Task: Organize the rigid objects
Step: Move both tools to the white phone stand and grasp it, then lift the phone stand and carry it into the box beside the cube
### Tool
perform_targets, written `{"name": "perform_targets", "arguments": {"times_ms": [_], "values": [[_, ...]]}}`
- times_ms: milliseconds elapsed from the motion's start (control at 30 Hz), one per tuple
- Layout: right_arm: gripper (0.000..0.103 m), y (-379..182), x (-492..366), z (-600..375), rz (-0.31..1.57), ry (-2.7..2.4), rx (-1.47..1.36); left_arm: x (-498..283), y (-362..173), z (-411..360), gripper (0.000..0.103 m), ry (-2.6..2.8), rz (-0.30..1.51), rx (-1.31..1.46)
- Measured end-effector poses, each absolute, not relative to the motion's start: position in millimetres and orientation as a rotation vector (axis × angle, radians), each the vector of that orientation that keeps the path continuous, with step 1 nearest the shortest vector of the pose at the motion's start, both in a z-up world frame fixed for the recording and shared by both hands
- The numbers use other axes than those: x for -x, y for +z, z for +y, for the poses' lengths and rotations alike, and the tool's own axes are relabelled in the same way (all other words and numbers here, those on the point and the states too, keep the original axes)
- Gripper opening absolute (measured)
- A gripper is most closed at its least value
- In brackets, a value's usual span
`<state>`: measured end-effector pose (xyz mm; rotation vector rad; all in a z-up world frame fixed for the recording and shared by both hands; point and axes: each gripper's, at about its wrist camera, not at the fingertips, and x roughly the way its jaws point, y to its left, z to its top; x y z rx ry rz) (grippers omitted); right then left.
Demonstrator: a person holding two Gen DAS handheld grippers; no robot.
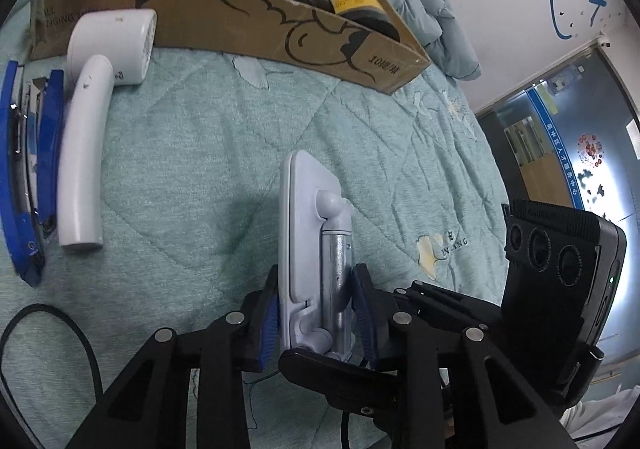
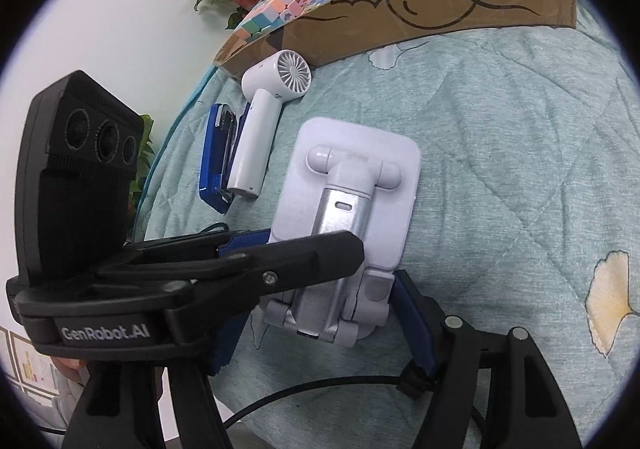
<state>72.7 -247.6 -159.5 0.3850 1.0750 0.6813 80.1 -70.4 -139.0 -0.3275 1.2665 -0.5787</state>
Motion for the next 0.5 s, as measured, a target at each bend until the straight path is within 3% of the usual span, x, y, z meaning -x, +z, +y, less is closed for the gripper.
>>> {"name": "perform_targets", "arguments": {"times_ms": [500], "values": [[0.068,-73,-100,-229,0.8,0.692,-0.229,-116,-40,-41,0.03,-0.594,1.012,0.323]]}}
